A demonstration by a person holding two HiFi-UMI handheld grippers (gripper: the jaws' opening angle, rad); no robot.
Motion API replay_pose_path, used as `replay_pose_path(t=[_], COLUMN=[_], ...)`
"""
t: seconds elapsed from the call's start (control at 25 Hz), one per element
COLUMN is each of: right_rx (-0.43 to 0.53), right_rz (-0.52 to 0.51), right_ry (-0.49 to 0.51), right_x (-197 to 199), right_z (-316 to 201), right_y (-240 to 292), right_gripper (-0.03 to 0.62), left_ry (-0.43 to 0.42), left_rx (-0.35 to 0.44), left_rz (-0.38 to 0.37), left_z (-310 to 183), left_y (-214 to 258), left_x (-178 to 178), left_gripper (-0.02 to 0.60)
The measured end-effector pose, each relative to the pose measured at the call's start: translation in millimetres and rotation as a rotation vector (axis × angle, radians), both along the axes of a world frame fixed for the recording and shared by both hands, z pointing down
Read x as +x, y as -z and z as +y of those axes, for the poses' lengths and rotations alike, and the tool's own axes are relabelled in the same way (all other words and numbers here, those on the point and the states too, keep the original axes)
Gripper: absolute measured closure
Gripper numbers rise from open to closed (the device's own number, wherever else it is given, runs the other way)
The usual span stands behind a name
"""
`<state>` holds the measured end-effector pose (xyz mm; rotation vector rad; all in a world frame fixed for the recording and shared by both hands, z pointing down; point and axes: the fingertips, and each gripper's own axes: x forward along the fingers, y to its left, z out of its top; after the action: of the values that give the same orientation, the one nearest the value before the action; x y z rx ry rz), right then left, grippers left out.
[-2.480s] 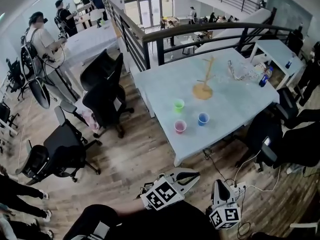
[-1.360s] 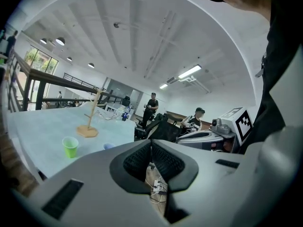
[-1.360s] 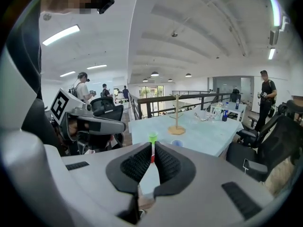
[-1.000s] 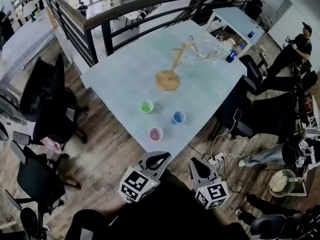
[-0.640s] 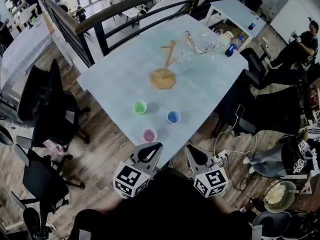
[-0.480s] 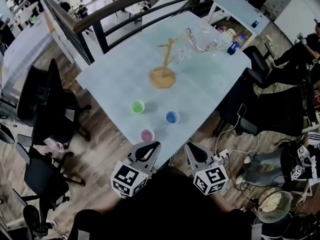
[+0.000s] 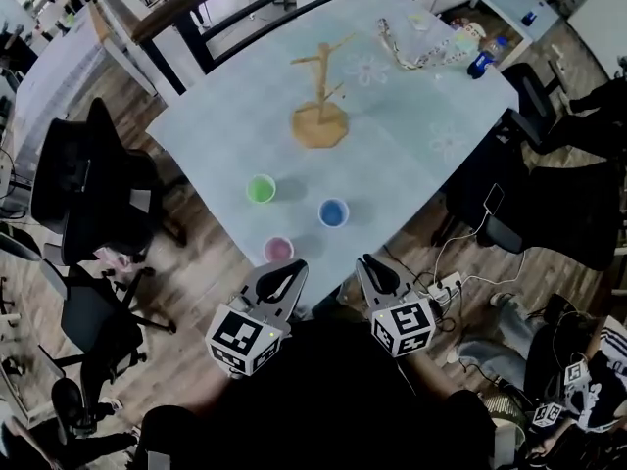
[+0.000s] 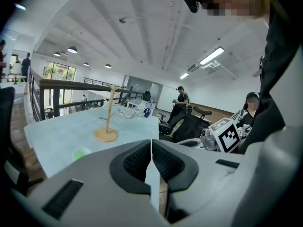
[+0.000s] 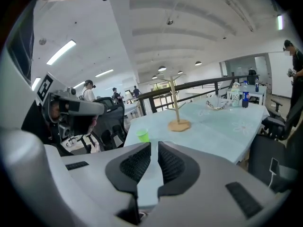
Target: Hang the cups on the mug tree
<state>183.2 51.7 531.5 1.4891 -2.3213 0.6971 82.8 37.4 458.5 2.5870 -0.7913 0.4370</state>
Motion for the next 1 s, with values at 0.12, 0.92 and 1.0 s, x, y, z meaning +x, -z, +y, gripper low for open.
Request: replay_pose_path(t=[0.12, 0.92, 1.0], right_rx=[-0.011, -0.164, -0.187], right_rz=[0.007, 0.08, 0.094], right_ry=[0.026, 0.012, -0.007], right_x=[13, -10, -13], right_z=[-8, -69, -73], right_y=[-19, -123, -136], right_gripper=[0.551, 0.351, 0.338], left_ry=[0.039, 0.078, 0.061], left_rx=[-0.004, -0.041, -0.042], left_rz=[-0.008, -0.044, -0.043], left_z=[-6, -48, -51], left_y=[-4, -13, -14], left_x=[6, -41, -46], left_gripper=[0.558, 0.551, 0.541])
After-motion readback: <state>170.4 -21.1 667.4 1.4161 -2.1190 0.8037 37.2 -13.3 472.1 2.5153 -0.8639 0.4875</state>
